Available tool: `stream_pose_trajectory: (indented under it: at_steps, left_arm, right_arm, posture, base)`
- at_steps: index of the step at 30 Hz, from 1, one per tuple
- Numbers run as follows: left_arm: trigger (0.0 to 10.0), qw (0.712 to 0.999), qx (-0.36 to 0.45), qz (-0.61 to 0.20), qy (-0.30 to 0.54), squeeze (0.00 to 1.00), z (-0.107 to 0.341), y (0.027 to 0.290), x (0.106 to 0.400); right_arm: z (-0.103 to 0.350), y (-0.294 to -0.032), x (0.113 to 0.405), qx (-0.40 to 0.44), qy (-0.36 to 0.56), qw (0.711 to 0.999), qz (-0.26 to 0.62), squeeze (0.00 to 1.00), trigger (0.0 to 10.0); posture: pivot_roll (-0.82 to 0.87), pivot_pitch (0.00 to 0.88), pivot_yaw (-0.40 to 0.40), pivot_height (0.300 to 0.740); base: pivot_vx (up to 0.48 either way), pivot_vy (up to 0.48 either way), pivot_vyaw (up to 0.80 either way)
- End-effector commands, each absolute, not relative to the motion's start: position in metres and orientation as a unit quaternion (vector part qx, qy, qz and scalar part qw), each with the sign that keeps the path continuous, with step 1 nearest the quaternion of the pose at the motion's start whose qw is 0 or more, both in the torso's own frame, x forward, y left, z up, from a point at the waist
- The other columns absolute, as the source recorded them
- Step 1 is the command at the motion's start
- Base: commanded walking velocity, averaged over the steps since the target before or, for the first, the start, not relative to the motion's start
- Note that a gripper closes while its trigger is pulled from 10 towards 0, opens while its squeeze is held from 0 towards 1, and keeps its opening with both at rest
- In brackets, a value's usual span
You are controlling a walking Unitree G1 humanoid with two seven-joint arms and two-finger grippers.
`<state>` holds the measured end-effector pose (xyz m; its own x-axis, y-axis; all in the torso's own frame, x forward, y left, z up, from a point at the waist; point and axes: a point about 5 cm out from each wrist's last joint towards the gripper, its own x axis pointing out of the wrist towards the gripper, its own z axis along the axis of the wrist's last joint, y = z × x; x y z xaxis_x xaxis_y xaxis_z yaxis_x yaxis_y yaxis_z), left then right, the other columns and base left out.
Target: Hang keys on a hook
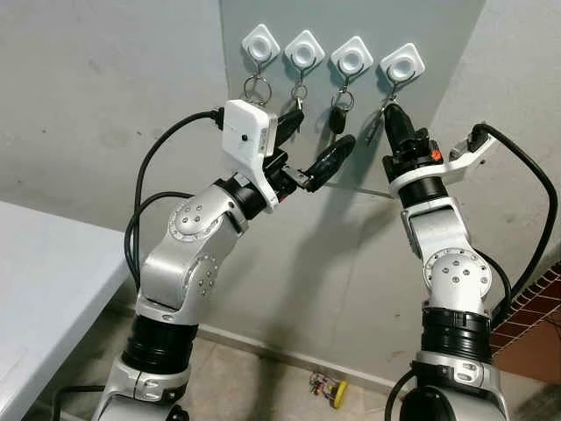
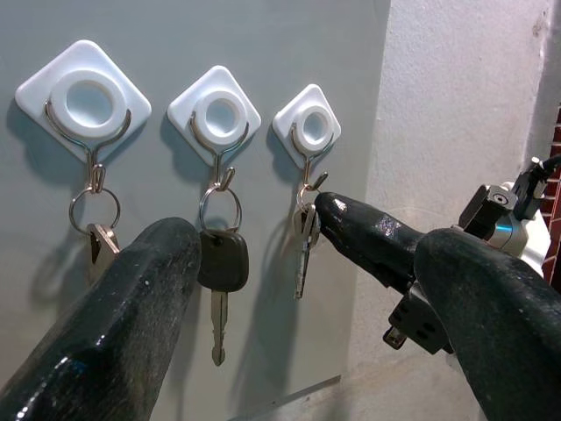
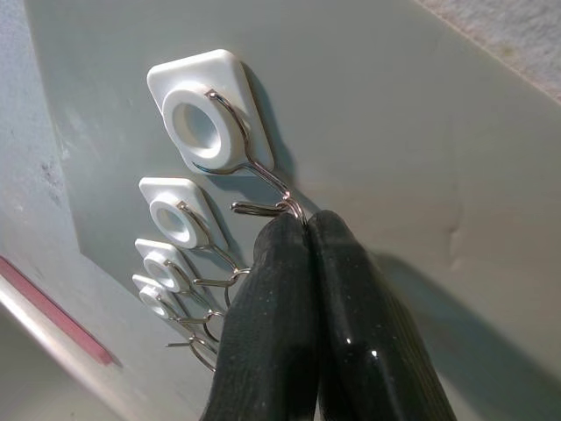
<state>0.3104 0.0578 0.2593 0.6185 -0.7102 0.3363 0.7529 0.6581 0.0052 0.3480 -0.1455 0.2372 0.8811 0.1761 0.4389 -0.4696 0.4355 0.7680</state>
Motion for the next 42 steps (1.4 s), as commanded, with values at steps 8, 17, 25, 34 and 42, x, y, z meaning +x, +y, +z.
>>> stream_pose_trajectory:
  at_steps: [8, 17, 25, 34, 42]
  left_arm:
    - [10.0, 0.897, -0.063, -0.406, -0.164, 0.00, 0.264, 0.059, 0.309]
    - [10.0, 0.907, -0.057, -0.388, -0.156, 0.00, 0.256, 0.061, 0.312]
    - [10.0, 0.907, -0.057, -0.385, -0.159, 0.00, 0.257, 0.061, 0.312]
    - [10.0, 0.913, -0.058, -0.374, -0.151, 0.00, 0.250, 0.065, 0.314]
    - [10.0, 0.933, -0.055, -0.340, -0.104, 0.00, 0.217, 0.074, 0.318]
  right_arm:
    - [0.243, -0.146, 0.350, 0.497, -0.152, 0.832, 0.195, 0.00, 10.0]
    - [0.239, -0.143, 0.334, 0.449, -0.195, 0.842, 0.226, 0.00, 10.0]
    - [0.244, -0.143, 0.335, 0.443, -0.206, 0.843, 0.227, 0.00, 10.0]
    - [0.238, -0.144, 0.330, 0.441, -0.205, 0.843, 0.230, 0.91, 10.0]
    - [0.206, -0.147, 0.317, 0.429, -0.168, 0.862, 0.210, 1.00, 10.0]
  posture:
    - [0.02, 0.000, -0.031, 0.728]
    - [0.01, 0.000, -0.021, 0.728]
    - [0.02, 0.000, -0.026, 0.728]
    - [0.01, 0.000, -0.025, 0.728]
    - [0.01, 0.000, -0.021, 0.728]
  base:
    - [0.000, 0.000, 0.00]
    - [0.000, 0.000, 0.00]
    - [0.000, 0.000, 0.00]
    - [0.000, 0.000, 0.00]
    - [0.000, 0.000, 0.00]
